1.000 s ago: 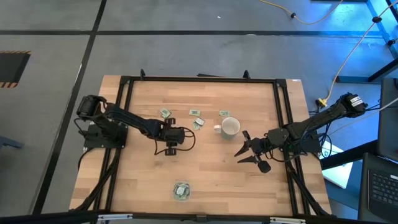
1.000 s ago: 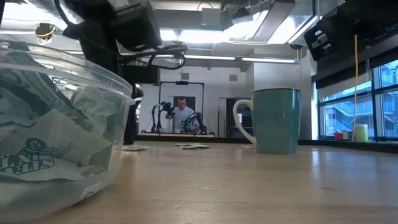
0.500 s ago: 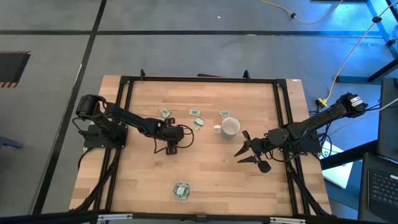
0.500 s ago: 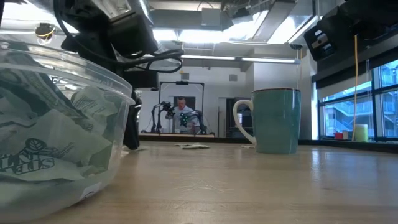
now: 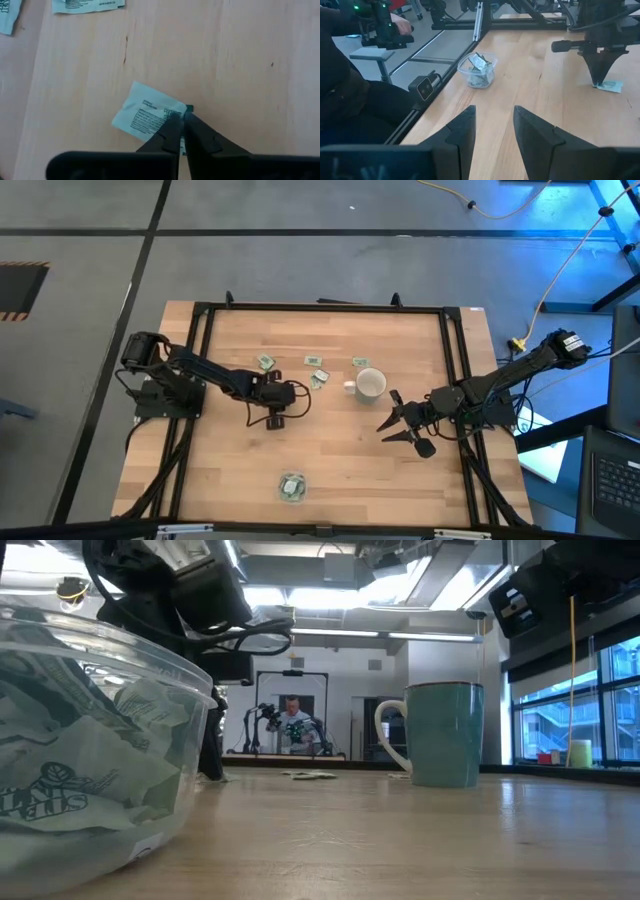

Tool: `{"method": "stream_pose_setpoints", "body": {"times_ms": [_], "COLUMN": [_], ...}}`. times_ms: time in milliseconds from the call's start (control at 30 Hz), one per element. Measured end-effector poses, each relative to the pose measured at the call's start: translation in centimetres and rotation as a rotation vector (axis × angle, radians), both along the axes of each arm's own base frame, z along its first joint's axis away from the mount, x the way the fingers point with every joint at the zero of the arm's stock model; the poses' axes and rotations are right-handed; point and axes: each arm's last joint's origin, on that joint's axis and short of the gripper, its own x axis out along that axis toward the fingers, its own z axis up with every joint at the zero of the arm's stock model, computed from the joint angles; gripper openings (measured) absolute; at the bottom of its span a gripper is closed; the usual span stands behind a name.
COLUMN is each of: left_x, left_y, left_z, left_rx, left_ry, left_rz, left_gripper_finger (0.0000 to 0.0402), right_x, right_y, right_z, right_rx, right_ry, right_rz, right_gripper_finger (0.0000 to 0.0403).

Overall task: Pick and place Stevia / Truvia into bins
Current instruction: Put the light green stevia packet into the transparent bin

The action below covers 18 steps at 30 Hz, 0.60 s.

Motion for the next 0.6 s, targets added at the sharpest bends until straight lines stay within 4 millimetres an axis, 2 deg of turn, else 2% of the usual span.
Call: {"method": "stream_pose_setpoints", "body": {"times_ms": [200,267,333,433,600], "left_x": [0.4,1.0,1.6,2.2,3.5], "left_y": [-0.6,-0.8,-1.1,-1.9,-4.3], "left_z": [1.5,2.8,4.2,5.4,8.0], "left_rx": [-0.173,-0.260,-0.375,-0.545,-0.858], "left_ry": [-0.030,-0.085,-0.139,-0.174,-0.296], "left_rz": [-0.016,-0.003,0.014,0.025,-0.011], "left_gripper_finger": [0.0010,0.0008,0.0006,0.0007,0.0009], "right_x": [0.0,0.0,0.0,0.0,0.0], "right_y": [0.0,0.0,0.0,0.0,0.0], "right_z": [0.0,0.0,0.0,0.0,0.0], "right_rx": [0.000,0.000,0.002,0.003,0.004], "right_ry": [0.000,0.000,-0.001,-0.002,-0.002], "right_rz": [0.000,0.000,0.000,-0.001,-0.001], "right_gripper_finger": [0.0136,0.0136,0.0136,0.0136,0.0136]}}
